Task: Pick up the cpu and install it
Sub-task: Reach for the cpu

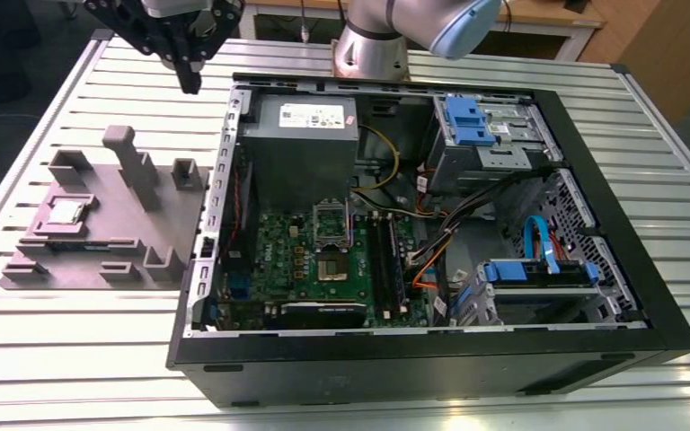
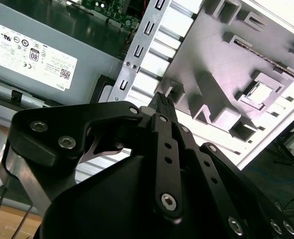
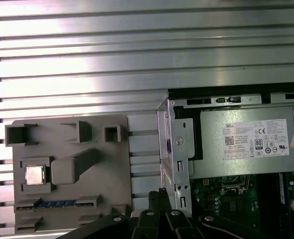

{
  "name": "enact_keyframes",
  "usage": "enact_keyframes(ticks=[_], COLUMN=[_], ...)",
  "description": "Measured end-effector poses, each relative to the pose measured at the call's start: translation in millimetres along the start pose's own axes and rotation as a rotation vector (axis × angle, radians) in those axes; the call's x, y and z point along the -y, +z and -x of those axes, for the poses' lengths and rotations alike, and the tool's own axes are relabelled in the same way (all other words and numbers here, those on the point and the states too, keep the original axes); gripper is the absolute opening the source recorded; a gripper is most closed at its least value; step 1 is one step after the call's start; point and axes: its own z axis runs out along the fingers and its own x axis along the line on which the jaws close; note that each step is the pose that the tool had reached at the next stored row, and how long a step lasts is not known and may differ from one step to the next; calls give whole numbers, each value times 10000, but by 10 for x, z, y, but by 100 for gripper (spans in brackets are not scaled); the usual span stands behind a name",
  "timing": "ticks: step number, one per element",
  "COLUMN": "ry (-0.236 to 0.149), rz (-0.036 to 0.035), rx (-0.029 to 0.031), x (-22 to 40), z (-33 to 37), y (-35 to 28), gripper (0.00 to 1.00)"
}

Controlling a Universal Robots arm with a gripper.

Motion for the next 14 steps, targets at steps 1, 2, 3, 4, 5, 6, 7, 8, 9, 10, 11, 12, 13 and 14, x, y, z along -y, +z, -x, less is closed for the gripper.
enact_keyframes(ticks=[1,2,3,4,5,6,7,8,9,10,11,12,13,14], ry=[0,0,0,1,0,0,1,1,1,1,1,0,0,1], rz=[0,0,0,0,1,0,0,0,0,0,0,0,0,0], rx=[0,0,0,0,0,0,-1,-1,0,-1,-1,-1,-4,-3], x=[0,0,0,1,1,3,5,5,5,5,5,9,10,10], z=[-2,-3,-5,-8,-9,-41,-63,-65,-66,-68,-70,-109,-130,-131], y=[0,0,0,0,0,1,3,3,3,3,3,4,5,5], gripper=[10,10,10,10,10,10,10,10,10,10,10,10,10,10])
